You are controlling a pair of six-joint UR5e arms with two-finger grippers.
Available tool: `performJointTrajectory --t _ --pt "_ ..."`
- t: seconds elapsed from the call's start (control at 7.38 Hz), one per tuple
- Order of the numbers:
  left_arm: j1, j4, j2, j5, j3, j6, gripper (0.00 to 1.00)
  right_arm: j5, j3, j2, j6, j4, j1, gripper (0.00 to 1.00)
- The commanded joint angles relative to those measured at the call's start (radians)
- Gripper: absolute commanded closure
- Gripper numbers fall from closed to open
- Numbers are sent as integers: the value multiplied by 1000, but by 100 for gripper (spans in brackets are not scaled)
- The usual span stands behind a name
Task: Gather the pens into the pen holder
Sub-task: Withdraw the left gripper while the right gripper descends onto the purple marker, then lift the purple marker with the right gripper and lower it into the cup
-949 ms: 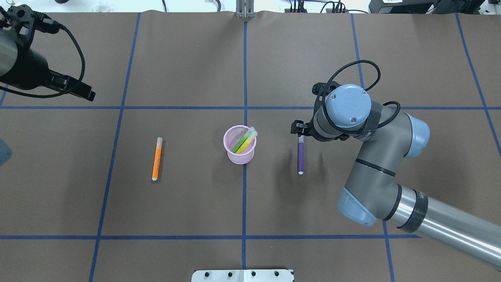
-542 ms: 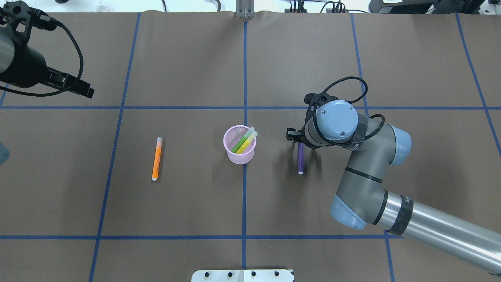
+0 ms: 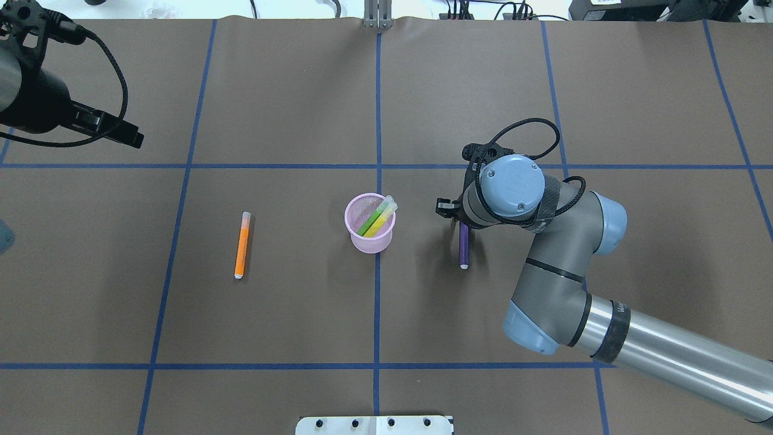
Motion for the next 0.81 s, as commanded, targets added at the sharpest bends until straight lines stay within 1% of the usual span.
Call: performJointTrajectory --t 0.0,0.27,0.41,0.54,0.68 --pt "2 -2 3 14 0 -21 0 -8 1 -2 0 -1 -10 81" --pt "2 -2 2 14 2 -25 0 -10 1 -2 -3 -1 -15 80" --pt "4 -2 2 14 2 -25 0 -8 12 -1 -3 -1 -13 94" --pt "4 -2 2 14 3 -25 0 -8 35 -2 -8 -3 -5 100" --pt "4 -2 4 14 5 -25 0 -10 87 -2 -12 -51 4 100"
